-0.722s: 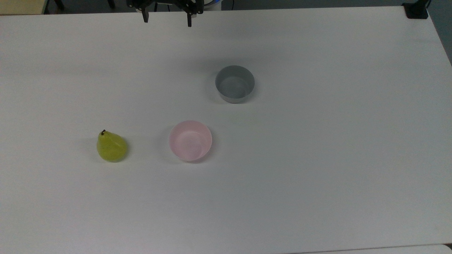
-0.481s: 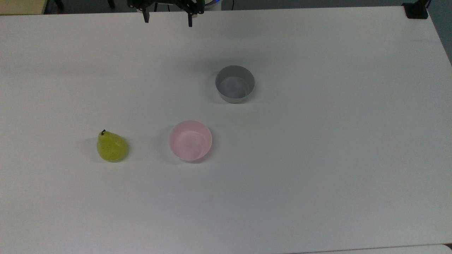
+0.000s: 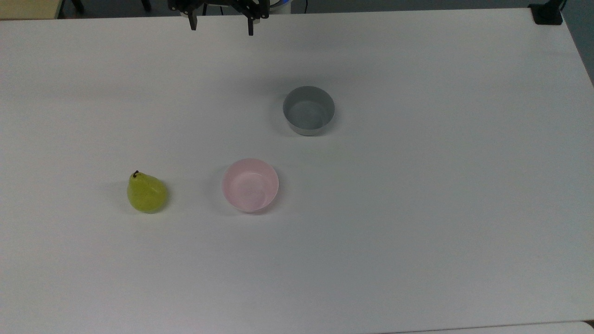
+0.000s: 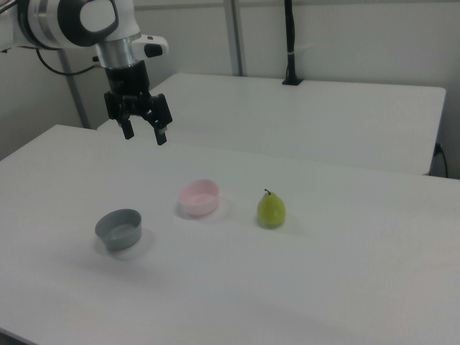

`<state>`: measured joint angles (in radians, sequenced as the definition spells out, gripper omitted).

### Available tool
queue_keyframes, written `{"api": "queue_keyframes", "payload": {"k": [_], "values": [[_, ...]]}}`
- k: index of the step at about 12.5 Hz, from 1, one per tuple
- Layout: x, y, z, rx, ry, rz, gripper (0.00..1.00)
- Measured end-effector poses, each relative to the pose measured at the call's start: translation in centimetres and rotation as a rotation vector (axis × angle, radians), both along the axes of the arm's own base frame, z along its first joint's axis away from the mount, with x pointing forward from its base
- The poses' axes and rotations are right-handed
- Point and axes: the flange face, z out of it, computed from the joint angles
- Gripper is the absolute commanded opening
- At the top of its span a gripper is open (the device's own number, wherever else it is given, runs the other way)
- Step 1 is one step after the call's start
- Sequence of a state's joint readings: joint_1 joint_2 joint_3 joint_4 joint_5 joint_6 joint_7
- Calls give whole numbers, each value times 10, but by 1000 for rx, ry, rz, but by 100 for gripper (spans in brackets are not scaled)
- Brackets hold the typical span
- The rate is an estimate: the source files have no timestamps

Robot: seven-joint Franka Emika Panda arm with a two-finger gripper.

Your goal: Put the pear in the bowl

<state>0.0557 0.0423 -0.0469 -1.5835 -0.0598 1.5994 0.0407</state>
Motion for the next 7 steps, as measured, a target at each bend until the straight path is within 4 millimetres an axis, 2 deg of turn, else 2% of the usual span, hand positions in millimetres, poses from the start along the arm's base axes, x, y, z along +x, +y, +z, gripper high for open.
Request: {"api": "queue_keyframes", "payload": {"k": [7], "values": [[1, -3, -2, 2, 8, 73, 100]]}}
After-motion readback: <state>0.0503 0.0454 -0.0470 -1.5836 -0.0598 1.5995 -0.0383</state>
